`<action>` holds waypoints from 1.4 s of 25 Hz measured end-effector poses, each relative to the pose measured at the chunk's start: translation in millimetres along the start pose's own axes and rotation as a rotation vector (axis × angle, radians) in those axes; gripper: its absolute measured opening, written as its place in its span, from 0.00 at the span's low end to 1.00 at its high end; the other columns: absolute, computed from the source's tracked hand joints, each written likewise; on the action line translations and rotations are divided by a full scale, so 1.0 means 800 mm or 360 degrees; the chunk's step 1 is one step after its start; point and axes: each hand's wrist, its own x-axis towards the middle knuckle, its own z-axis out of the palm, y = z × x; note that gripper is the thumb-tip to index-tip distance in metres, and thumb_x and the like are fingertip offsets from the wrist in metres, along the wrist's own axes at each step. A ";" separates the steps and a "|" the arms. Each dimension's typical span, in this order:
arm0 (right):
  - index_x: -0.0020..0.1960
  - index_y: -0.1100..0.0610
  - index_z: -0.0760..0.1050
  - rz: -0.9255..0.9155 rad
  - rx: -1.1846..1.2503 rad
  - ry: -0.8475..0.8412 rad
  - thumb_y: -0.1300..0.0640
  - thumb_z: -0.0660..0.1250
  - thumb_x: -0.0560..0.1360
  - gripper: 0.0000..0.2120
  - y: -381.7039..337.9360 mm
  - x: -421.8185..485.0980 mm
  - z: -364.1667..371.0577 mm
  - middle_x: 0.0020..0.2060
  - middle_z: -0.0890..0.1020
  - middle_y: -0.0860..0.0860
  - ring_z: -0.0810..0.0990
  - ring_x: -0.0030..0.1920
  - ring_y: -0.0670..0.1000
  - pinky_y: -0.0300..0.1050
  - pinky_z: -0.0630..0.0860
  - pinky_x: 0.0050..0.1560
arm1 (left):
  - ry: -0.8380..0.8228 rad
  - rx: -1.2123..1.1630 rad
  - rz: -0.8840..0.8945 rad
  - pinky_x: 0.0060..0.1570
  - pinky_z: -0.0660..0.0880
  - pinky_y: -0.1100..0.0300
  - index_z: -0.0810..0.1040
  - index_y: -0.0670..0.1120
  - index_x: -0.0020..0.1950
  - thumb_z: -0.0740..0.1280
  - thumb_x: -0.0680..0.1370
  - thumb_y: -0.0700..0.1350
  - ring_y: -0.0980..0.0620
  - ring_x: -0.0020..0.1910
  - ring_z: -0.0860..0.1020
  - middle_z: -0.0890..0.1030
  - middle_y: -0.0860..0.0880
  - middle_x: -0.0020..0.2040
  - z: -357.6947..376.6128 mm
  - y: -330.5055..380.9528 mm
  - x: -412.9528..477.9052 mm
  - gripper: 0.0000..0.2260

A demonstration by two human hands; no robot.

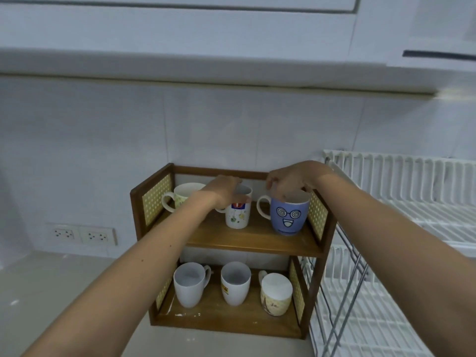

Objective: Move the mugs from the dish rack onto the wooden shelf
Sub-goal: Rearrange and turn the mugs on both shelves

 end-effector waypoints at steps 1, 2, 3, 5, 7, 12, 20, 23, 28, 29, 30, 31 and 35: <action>0.68 0.52 0.68 0.0067 -0.0036 0.0038 0.49 0.69 0.69 0.28 0.000 -0.001 0.001 0.62 0.73 0.54 0.74 0.59 0.58 0.46 0.74 0.41 | -0.0008 0.0027 -0.0008 0.55 0.69 0.56 0.66 0.46 0.72 0.65 0.76 0.58 0.43 0.64 0.72 0.72 0.42 0.69 0.002 -0.001 0.000 0.29; 0.70 0.53 0.66 0.0137 -0.0117 0.0042 0.44 0.69 0.69 0.32 0.000 -0.003 0.002 0.64 0.73 0.55 0.74 0.60 0.59 0.47 0.75 0.41 | -0.0010 0.0044 -0.0013 0.54 0.69 0.56 0.66 0.45 0.71 0.65 0.76 0.59 0.43 0.63 0.73 0.73 0.42 0.68 0.003 -0.002 0.002 0.28; 0.72 0.53 0.63 0.0182 -0.0186 0.0030 0.42 0.70 0.69 0.36 0.002 -0.004 0.005 0.67 0.71 0.56 0.74 0.62 0.60 0.48 0.77 0.44 | 0.0000 0.0045 -0.0014 0.54 0.69 0.55 0.66 0.45 0.71 0.65 0.75 0.59 0.43 0.64 0.73 0.73 0.42 0.68 0.002 -0.003 0.004 0.29; 0.74 0.52 0.59 0.0181 -0.0154 0.0053 0.44 0.73 0.68 0.40 0.005 -0.007 0.010 0.70 0.67 0.57 0.72 0.64 0.61 0.53 0.79 0.54 | 0.0028 0.0021 -0.0004 0.59 0.69 0.53 0.64 0.45 0.73 0.66 0.74 0.59 0.43 0.66 0.71 0.70 0.42 0.71 0.000 -0.005 0.006 0.32; 0.74 0.51 0.58 0.0127 -0.0114 0.0077 0.48 0.74 0.68 0.40 0.003 -0.011 0.014 0.71 0.66 0.58 0.71 0.65 0.61 0.55 0.78 0.57 | 0.0017 0.0006 0.0003 0.62 0.68 0.52 0.63 0.46 0.73 0.67 0.74 0.59 0.43 0.68 0.69 0.69 0.42 0.72 0.001 -0.008 0.005 0.32; 0.75 0.51 0.55 0.0185 -0.0224 0.0146 0.47 0.70 0.72 0.38 -0.017 -0.029 0.023 0.73 0.64 0.56 0.67 0.69 0.60 0.54 0.71 0.65 | 0.0119 -0.0167 0.0054 0.65 0.67 0.51 0.59 0.46 0.75 0.64 0.76 0.58 0.45 0.70 0.67 0.66 0.44 0.74 0.001 0.002 -0.021 0.31; 0.35 0.43 0.72 -0.0327 0.0687 0.0679 0.46 0.61 0.70 0.06 -0.071 -0.073 0.252 0.31 0.79 0.44 0.78 0.34 0.43 0.40 0.73 0.29 | 0.0194 0.0243 0.1200 0.51 0.75 0.59 0.79 0.46 0.54 0.64 0.77 0.43 0.51 0.48 0.80 0.83 0.48 0.48 0.130 -0.100 -0.178 0.09; 0.55 0.52 0.78 -0.0153 0.0610 0.0252 0.53 0.63 0.74 0.11 -0.069 0.003 0.292 0.52 0.82 0.54 0.78 0.55 0.55 0.53 0.78 0.52 | -0.0374 0.0441 0.0573 0.68 0.66 0.49 0.64 0.52 0.73 0.67 0.75 0.42 0.48 0.70 0.66 0.69 0.48 0.71 0.161 -0.139 -0.149 0.27; 0.76 0.45 0.51 0.0019 0.0038 -0.0055 0.33 0.61 0.71 0.39 -0.078 0.105 0.307 0.71 0.65 0.56 0.62 0.70 0.61 0.58 0.63 0.68 | -0.0901 0.0387 0.0035 0.64 0.68 0.51 0.56 0.59 0.75 0.71 0.73 0.47 0.45 0.71 0.65 0.62 0.49 0.75 0.180 -0.171 -0.088 0.35; 0.76 0.44 0.51 0.0029 0.0022 -0.0086 0.32 0.62 0.69 0.41 -0.081 0.115 0.309 0.71 0.64 0.55 0.62 0.70 0.61 0.59 0.63 0.68 | -0.0945 0.0339 -0.0004 0.63 0.68 0.52 0.56 0.58 0.75 0.71 0.72 0.49 0.45 0.71 0.64 0.62 0.49 0.75 0.182 -0.174 -0.082 0.35; 0.75 0.45 0.53 0.0027 0.0026 -0.0079 0.33 0.64 0.68 0.41 -0.081 0.123 0.311 0.71 0.64 0.55 0.63 0.69 0.61 0.59 0.64 0.67 | -0.0958 0.0322 -0.0053 0.63 0.68 0.52 0.57 0.58 0.74 0.71 0.72 0.51 0.44 0.70 0.65 0.62 0.49 0.75 0.184 -0.176 -0.078 0.35; 0.74 0.46 0.55 0.0000 0.0034 -0.0054 0.35 0.66 0.67 0.41 -0.081 0.127 0.310 0.69 0.66 0.55 0.65 0.68 0.60 0.57 0.66 0.65 | -0.0943 0.0349 -0.0109 0.61 0.68 0.52 0.57 0.58 0.74 0.71 0.71 0.55 0.44 0.69 0.66 0.63 0.48 0.74 0.186 -0.176 -0.075 0.35; 0.73 0.44 0.56 -0.0267 0.0054 -0.0135 0.47 0.74 0.65 0.42 -0.077 0.130 0.298 0.68 0.69 0.53 0.70 0.64 0.58 0.53 0.70 0.61 | -0.0865 0.0559 -0.0352 0.66 0.66 0.49 0.58 0.52 0.75 0.58 0.72 0.69 0.42 0.71 0.64 0.64 0.44 0.74 0.196 -0.166 -0.070 0.36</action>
